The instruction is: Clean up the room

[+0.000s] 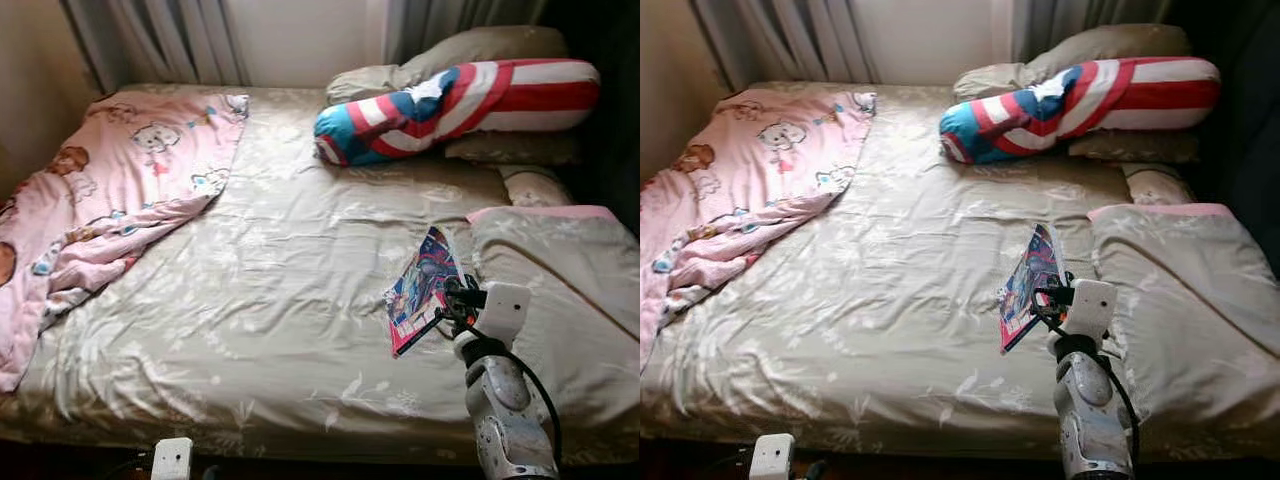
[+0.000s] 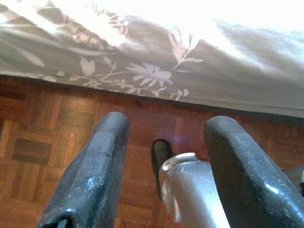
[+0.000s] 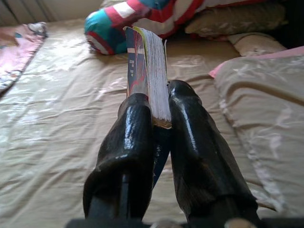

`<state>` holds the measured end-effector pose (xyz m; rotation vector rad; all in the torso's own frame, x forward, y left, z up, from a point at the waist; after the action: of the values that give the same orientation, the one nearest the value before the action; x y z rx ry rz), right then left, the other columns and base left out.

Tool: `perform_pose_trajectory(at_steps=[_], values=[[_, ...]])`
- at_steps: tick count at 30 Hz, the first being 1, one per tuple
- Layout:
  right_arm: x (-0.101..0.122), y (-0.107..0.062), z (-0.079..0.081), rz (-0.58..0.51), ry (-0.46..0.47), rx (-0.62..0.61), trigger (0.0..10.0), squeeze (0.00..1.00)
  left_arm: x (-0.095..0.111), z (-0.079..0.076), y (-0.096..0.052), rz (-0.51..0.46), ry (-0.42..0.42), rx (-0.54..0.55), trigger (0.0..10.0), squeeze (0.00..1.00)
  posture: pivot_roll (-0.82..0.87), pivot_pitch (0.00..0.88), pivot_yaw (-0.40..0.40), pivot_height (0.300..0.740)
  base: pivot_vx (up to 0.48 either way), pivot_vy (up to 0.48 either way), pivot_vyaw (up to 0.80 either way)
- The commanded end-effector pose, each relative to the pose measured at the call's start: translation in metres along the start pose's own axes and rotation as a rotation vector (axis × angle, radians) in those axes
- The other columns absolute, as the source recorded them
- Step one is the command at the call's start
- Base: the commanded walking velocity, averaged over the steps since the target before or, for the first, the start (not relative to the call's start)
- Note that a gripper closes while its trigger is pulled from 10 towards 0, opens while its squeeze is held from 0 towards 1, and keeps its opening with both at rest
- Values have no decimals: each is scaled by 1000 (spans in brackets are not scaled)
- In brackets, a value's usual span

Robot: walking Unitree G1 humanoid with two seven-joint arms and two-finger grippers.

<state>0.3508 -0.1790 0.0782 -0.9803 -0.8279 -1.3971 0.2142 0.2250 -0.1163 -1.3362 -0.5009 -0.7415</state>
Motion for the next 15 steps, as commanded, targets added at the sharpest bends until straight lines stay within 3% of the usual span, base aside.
perform_pose_trajectory(at_steps=[1, 10, 15], values=[[6, 3, 7, -29, 5, 18, 10000, 0, -19, -1, -6, 58, -3, -5, 10000, 0, -46, 95, -3, 730, 262, 0, 0], [7, 3, 6, -34, 0, 11, 10000, 0, -20, -3, -6, 62, -7, -6, 10000, 0, -44, 96, -5, 730, 268, 0, 0], [6, 3, 4, -30, -1, 1, 10000, 0, -20, -3, -6, 59, -11, -6, 10000, 0, -41, 98, -6, 730, 0, 0, 0]])
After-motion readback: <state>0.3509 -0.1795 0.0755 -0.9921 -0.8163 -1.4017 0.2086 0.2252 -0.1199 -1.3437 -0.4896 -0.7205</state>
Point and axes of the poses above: a point about 5 cm out from each wrist's last joint towards the gripper, its own y axis pointing out of the wrist towards the gripper, its own x axis along the axis of the wrist's last joint, z = x × y, the point moved 6 cm from there along y, pointing out of the wrist towards the gripper, and after that the axes turned 15 degrees about y, right-handed, at the moved point
